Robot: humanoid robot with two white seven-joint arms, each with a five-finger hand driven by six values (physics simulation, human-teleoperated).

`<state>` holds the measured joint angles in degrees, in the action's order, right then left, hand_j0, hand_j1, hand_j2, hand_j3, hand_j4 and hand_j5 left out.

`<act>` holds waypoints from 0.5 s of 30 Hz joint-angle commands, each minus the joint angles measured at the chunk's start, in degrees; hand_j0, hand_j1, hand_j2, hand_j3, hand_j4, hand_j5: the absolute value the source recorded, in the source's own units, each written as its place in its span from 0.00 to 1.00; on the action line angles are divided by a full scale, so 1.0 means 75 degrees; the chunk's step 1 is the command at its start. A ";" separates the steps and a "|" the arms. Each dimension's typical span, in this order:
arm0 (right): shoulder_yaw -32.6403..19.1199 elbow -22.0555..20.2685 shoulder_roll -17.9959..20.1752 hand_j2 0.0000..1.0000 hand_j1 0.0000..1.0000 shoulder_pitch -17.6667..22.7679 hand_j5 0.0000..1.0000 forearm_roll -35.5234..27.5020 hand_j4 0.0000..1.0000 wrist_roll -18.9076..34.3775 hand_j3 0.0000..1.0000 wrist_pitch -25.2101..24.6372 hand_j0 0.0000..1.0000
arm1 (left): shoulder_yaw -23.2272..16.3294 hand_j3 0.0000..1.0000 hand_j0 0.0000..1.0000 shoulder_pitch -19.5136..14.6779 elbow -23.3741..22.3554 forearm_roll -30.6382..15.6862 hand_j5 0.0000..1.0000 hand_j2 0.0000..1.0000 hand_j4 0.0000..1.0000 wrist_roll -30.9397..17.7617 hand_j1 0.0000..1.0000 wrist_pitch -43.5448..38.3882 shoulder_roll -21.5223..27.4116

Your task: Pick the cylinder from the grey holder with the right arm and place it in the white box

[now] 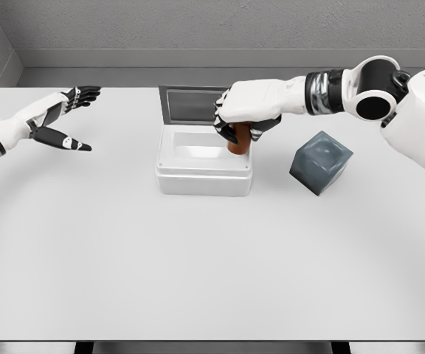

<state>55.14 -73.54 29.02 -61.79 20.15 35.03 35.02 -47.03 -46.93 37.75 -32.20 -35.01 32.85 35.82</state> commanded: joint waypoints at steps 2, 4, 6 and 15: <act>0.0007 0.0138 -0.0014 0.18 0.18 -0.0035 0.18 0.0009 0.18 -0.0003 0.18 -0.0003 0.18 | 0.0013 1.00 1.00 0.0000 0.0018 -0.0055 1.00 1.00 1.00 0.0001 1.00 0.0002 -0.0006; 0.0007 0.0173 -0.0108 0.18 0.18 -0.0035 0.18 0.0009 0.18 -0.0003 0.18 -0.0003 0.18 | 0.0013 1.00 1.00 0.0000 0.0006 -0.0055 1.00 1.00 1.00 0.0001 1.00 0.0002 -0.0006; 0.0030 0.0232 -0.0119 0.19 0.19 -0.0047 0.19 0.0021 0.19 -0.0003 0.19 -0.0003 0.19 | 0.0025 1.00 1.00 0.0000 0.0006 -0.0055 1.00 1.00 1.00 0.0001 1.00 0.0002 -0.0006; 0.0019 0.0173 -0.0143 0.65 0.65 -0.0094 0.65 0.0068 0.65 -0.0003 0.65 -0.0003 0.65 | 0.0025 1.00 1.00 0.0000 0.0018 -0.0055 1.00 1.00 1.00 0.0001 1.00 0.0002 -0.0006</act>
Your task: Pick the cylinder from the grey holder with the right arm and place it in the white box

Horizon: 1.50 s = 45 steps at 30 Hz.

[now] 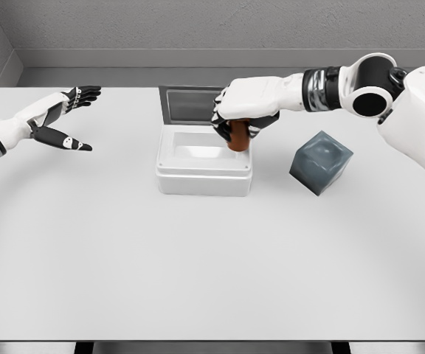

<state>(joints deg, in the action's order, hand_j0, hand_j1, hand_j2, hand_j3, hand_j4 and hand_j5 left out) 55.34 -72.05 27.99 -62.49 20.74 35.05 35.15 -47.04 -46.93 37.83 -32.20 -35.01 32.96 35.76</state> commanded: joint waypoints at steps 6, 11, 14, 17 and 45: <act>-0.0031 -0.0097 -0.0005 0.98 0.98 -0.0023 0.98 0.0024 0.98 -0.0006 0.98 -0.0019 0.98 | 0.0026 1.00 1.00 0.0000 -0.0005 -0.0054 1.00 1.00 1.00 0.0001 1.00 -0.0012 0.0001; -0.0418 -0.0343 -0.0028 1.00 1.00 -0.0047 1.00 0.0001 1.00 -0.0006 1.00 -0.0019 1.00 | 0.0026 1.00 1.00 0.0000 0.0006 -0.0054 1.00 1.00 1.00 0.0001 1.00 -0.0012 0.0001; -0.0547 -0.0343 0.0054 1.00 1.00 -0.0082 1.00 -0.0011 1.00 -0.0006 1.00 -0.0019 1.00 | 0.0026 1.00 1.00 0.0000 0.0006 -0.0054 1.00 1.00 1.00 0.0001 1.00 -0.0012 0.0001; -0.0980 -0.0343 0.0417 1.00 1.00 0.0035 1.00 -0.0069 1.00 -0.0006 1.00 -0.0019 1.00 | 0.0026 1.00 1.00 -0.0082 -0.0029 -0.0043 1.00 1.00 1.00 0.0001 1.00 -0.0082 -0.0033; -0.2739 -0.0671 0.2210 1.00 1.00 0.1723 1.00 -0.0773 1.00 -0.0006 1.00 -0.0019 1.00 | 0.0073 1.00 1.00 -0.0668 0.0686 0.0004 1.00 1.00 1.00 0.0001 1.00 -0.0575 -0.1475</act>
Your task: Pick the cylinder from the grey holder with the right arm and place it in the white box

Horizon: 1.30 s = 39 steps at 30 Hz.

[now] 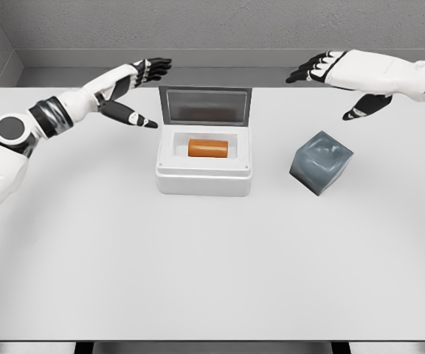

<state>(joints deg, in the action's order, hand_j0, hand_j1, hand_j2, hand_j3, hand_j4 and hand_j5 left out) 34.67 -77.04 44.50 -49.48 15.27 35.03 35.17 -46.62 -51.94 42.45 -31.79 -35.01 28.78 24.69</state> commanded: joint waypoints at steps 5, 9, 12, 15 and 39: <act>0.0310 -0.0005 0.0019 1.00 1.00 0.0000 1.00 -0.0043 1.00 -0.0004 1.00 -0.0023 1.00 | 0.0005 1.00 1.00 0.0023 0.0153 -0.0063 1.00 1.00 1.00 0.0001 1.00 -0.0005 0.0001; 0.0310 -0.0005 0.0019 1.00 1.00 -0.0012 1.00 -0.0043 1.00 -0.0004 1.00 -0.0023 1.00 | -0.0007 1.00 1.00 0.0105 0.0411 -0.0063 1.00 1.00 1.00 0.0001 1.00 -0.0005 0.0083; 0.0310 -0.0005 0.0019 1.00 1.00 -0.0012 1.00 -0.0043 1.00 -0.0004 1.00 -0.0023 1.00 | -0.0007 1.00 1.00 0.0141 0.0528 -0.0074 1.00 1.00 1.00 0.0001 1.00 -0.0005 0.0106; 0.0287 -0.0005 0.0031 1.00 1.00 -0.0012 1.00 -0.0043 1.00 -0.0004 1.00 -0.0023 1.00 | -0.0007 1.00 1.00 0.0246 0.0786 -0.0074 1.00 1.00 1.00 0.0001 1.00 -0.0016 0.0142; 0.0310 -0.0052 0.0148 1.00 1.00 -0.0012 1.00 -0.0055 1.00 -0.0004 1.00 -0.0023 1.00 | -0.0007 1.00 1.00 0.0645 0.2544 -0.0942 1.00 1.00 1.00 0.0001 1.00 -0.0145 0.1395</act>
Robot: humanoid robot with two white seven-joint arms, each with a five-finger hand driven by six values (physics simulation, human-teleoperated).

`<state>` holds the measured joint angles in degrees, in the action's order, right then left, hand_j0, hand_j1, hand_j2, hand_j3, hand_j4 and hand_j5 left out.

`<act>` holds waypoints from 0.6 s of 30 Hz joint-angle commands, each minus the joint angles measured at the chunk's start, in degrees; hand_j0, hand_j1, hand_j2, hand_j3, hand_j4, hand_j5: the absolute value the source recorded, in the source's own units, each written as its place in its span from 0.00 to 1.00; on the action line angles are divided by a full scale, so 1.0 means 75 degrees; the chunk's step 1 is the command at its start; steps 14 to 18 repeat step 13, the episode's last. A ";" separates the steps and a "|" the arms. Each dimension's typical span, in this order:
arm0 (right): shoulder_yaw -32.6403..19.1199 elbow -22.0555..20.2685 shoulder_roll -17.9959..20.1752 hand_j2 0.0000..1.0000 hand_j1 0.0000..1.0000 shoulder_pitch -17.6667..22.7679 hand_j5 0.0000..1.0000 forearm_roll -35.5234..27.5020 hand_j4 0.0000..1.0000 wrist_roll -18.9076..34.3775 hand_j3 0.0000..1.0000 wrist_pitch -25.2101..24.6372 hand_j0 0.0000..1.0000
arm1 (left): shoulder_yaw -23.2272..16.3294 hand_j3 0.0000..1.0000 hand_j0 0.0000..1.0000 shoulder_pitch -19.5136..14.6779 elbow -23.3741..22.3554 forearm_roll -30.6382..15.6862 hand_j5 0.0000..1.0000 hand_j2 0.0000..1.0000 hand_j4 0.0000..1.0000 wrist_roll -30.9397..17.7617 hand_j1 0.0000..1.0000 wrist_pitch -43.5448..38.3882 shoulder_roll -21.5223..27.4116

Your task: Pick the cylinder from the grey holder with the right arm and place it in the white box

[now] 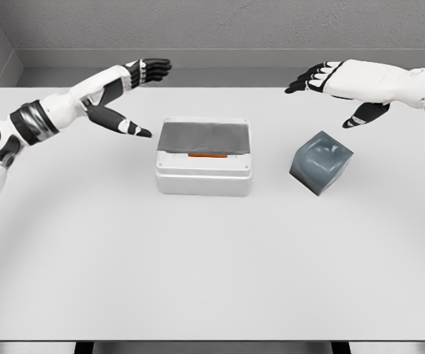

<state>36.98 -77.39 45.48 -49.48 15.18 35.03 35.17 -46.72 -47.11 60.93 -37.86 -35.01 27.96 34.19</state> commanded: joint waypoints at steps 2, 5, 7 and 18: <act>0.0015 -0.0006 0.0029 1.00 1.00 0.0082 1.00 -0.0043 1.00 -0.0004 1.00 -0.0022 1.00 | 0.0030 1.00 1.00 -0.0012 -0.0096 -0.0062 1.00 1.00 1.00 0.0001 1.00 0.0151 0.0281; -0.0009 -0.0006 0.0030 1.00 1.00 0.0117 1.00 -0.0043 1.00 -0.0004 1.00 -0.0022 1.00 | 0.0042 1.00 1.00 -0.0023 -0.0693 -0.0015 1.00 1.00 1.00 0.0001 1.00 0.0244 0.0516; -0.0056 -0.0006 0.0030 1.00 1.00 0.0187 1.00 -0.0043 1.00 -0.0004 1.00 -0.0022 1.00 | 0.0042 1.00 1.00 0.0000 -0.1115 0.0161 1.00 1.00 1.00 0.0001 1.00 0.0865 0.0516; -0.0126 -0.0076 0.0252 1.00 1.00 0.0176 1.00 -0.0043 1.00 -0.0004 1.00 -0.0022 1.00 | 0.0030 1.00 1.00 0.0070 -0.1409 0.0161 1.00 1.00 1.00 0.0001 1.00 0.0938 0.0516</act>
